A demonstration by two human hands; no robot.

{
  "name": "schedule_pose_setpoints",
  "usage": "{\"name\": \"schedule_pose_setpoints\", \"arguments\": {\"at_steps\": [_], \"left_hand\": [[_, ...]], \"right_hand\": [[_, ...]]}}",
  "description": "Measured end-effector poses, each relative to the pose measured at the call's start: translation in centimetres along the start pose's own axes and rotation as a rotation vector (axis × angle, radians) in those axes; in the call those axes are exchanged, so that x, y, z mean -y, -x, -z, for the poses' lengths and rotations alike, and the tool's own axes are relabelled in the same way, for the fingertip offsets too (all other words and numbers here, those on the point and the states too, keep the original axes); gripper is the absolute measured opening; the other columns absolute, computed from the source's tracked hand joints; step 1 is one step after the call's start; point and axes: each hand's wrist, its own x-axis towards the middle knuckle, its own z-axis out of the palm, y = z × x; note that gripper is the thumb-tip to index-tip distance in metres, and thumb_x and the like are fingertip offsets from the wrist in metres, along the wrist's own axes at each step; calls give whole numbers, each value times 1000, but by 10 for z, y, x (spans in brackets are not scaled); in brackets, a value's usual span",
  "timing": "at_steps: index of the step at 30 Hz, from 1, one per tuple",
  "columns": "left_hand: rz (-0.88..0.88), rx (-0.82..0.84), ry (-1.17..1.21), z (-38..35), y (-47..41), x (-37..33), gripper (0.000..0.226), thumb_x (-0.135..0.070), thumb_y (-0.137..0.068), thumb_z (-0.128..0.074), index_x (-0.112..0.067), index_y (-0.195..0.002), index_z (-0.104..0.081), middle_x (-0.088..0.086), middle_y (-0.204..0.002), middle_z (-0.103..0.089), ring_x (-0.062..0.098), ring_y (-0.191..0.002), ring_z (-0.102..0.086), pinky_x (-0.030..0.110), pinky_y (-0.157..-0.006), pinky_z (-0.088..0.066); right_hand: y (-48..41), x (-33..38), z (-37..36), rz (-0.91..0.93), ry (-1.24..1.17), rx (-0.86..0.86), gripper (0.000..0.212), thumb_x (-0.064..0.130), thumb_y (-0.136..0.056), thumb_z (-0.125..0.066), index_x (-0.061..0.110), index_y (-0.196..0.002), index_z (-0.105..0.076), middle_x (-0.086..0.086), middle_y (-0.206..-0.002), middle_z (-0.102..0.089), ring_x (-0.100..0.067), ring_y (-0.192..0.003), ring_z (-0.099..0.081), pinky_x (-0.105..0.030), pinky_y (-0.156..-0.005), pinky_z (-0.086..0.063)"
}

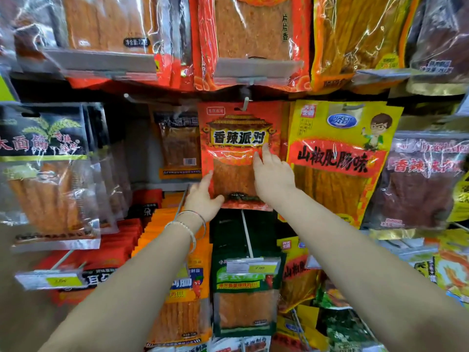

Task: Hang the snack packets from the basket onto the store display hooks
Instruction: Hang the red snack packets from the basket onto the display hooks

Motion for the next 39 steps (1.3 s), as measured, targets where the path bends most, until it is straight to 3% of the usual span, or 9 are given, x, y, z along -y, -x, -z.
{"name": "schedule_pose_setpoints", "arguments": {"at_steps": [7, 12, 15, 18, 20, 27, 30, 33, 39], "left_hand": [[127, 124, -80, 11, -23, -5, 71, -36, -86, -54, -31, -148, -20, 15, -140, -37, 33, -121, -47, 35, -104, -39], [3, 105, -122, 26, 5, -9, 47, -33, -86, -57, -17, -130, -54, 14, -141, -43, 28, -128, -41, 33, -110, -30], [-158, 35, 33, 44, 50, -17, 29, -21, -85, -61, -17, -114, -64, 6, -122, -57, 18, -113, -52, 23, -101, -37], [-237, 29, 249, 57, 114, -16, 14, -12, -86, -62, -20, -96, -66, -10, -91, -61, -7, -74, -55, 0, -69, -39], [-190, 82, 367, 57, 161, -1, 13, -7, -87, -60, -18, -93, -64, -15, -87, -60, -10, -71, -54, 0, -68, -38], [306, 432, 385, 12, 340, 126, 18, 0, -90, -55, 4, -107, -62, 14, -102, -64, 5, -83, -61, 21, -83, -46], [713, 583, 260, 0, 435, 183, 30, -13, -93, -54, 2, -120, -57, 17, -119, -60, 28, -109, -58, 36, -95, -43], [1025, 677, 231, 1, 536, 214, 33, -12, -94, -52, 3, -123, -54, 21, -126, -57, 31, -109, -58, 31, -82, -46], [1440, 650, 189, 22, 708, 208, 21, -18, -87, -54, -11, -67, -57, 14, -77, -58, 21, -77, -54, 30, -68, -43]], "right_hand": [[-17, -2, -5, -4, -308, 298, 68, 4, -92, -43, 14, -151, -12, -10, -159, 5, -34, -133, -38, -37, -95, -44], [22, 10, -3, -19, -606, 168, 51, 15, -92, -48, 12, -142, -39, -11, -146, -40, -25, -131, -43, -36, -108, -36], [68, 17, 5, -97, -776, 75, 33, 24, -89, -55, 22, -122, -58, 0, -113, -65, -19, -104, -60, -33, -92, -46], [127, 25, 5, -158, -922, 43, 16, 26, -88, -58, 30, -103, -60, 13, -85, -61, -15, -74, -59, -35, -78, -49], [175, 32, -4, -218, -1031, 70, 16, 19, -88, -59, 33, -96, -57, 11, -80, -59, -19, -73, -60, -37, -76, -48], [374, 89, -83, -494, -1190, 396, 22, -5, -87, -55, 10, -103, -57, -17, -89, -60, -22, -80, -54, -38, -78, -44], [463, 114, -110, -668, -1155, 680, 23, -9, -87, -54, -6, -110, -55, -15, -78, -54, -13, -63, -55, -25, -64, -44], [541, 125, -124, -897, -1130, 1040, 25, -10, -88, -53, -7, -113, -52, -12, -72, -52, -5, -45, -53, -10, -42, -37], [647, 127, -121, -638, -740, 1705, 7, 1, -85, -50, -5, -85, -54, -11, -73, -43, -22, -63, -42, -28, -59, -31]]}}
